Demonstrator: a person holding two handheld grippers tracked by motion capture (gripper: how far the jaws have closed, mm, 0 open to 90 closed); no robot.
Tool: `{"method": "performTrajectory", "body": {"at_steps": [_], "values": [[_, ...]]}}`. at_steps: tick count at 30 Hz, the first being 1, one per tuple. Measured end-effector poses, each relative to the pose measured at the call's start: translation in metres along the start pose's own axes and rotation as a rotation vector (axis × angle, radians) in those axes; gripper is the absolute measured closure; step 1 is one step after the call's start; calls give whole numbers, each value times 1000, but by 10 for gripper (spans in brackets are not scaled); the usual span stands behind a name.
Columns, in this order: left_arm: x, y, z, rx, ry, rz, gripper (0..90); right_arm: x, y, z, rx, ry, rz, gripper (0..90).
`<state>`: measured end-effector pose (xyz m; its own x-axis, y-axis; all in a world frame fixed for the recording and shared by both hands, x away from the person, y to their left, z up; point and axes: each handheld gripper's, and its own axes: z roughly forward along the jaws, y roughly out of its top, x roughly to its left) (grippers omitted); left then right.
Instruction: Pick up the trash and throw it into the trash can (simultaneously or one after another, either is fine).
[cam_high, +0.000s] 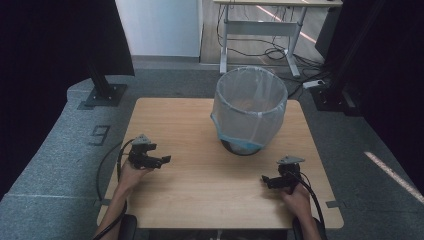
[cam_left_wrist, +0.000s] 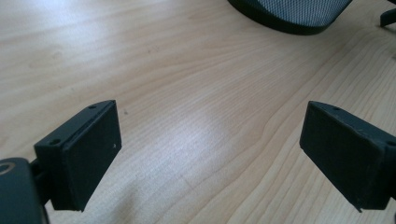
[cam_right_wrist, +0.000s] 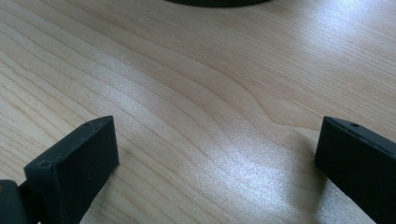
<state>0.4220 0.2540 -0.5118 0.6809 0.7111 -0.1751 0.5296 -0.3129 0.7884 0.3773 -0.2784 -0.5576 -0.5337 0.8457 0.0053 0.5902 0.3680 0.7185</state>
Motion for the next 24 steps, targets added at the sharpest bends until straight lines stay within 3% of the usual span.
{"method": "performTrajectory", "body": {"at_steps": [8,16,24], "values": [[-4,-10,11,55,25,24,53,0,0,0,0,0,0,0],[-12,-19,25,156,38,78,52,0,0,0,-1,0,-1,0],[-17,-24,31,190,54,99,40,0,0,0,-1,0,-1,0]]}}
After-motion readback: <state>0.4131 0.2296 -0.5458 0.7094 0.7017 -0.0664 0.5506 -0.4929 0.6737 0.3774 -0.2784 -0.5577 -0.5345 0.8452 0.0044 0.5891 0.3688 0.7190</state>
